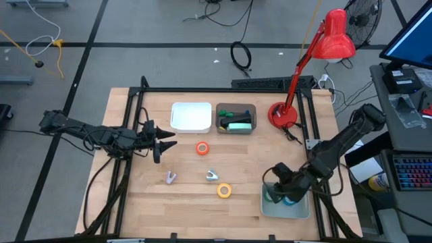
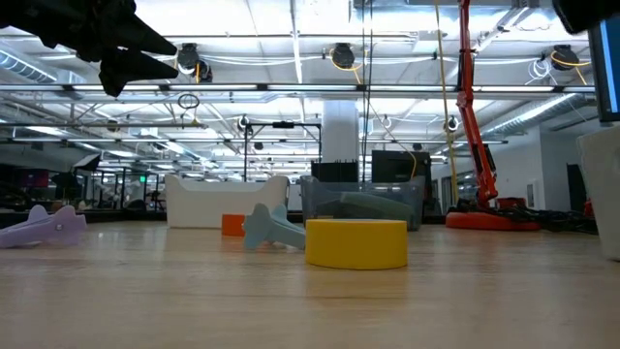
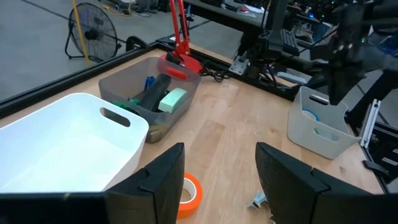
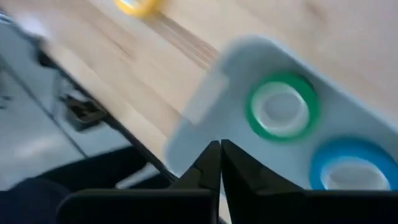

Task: Pick and place Stapler, Stapler remover, tape
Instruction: Put the yellow tape into the gray bin

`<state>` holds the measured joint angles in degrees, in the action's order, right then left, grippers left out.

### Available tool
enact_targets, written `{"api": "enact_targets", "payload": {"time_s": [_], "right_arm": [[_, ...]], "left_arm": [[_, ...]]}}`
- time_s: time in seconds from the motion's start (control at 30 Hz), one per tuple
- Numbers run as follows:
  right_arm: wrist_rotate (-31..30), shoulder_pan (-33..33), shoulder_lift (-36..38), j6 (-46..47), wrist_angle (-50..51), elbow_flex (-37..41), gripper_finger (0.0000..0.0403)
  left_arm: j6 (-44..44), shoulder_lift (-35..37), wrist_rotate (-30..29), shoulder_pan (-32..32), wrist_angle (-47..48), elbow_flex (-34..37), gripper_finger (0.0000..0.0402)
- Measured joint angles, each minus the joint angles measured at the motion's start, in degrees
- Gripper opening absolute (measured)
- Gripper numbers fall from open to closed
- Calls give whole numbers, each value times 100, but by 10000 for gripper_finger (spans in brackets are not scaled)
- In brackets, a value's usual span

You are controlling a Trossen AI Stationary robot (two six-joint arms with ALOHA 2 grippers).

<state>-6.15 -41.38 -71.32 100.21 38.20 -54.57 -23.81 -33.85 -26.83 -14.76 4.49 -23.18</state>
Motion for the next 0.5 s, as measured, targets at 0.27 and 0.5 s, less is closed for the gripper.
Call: {"api": "enact_targets", "payload": {"time_s": [0.27, 0.5], "right_arm": [[-982, 199, 58, -1446, -932, 0, 1], [-1226, 585, 60, -2787, -1829, 0, 1]], "left_arm": [[9, 0, 0, 0, -2, 0, 198], [-9, 0, 0, 0, -17, 0, 198]]}}
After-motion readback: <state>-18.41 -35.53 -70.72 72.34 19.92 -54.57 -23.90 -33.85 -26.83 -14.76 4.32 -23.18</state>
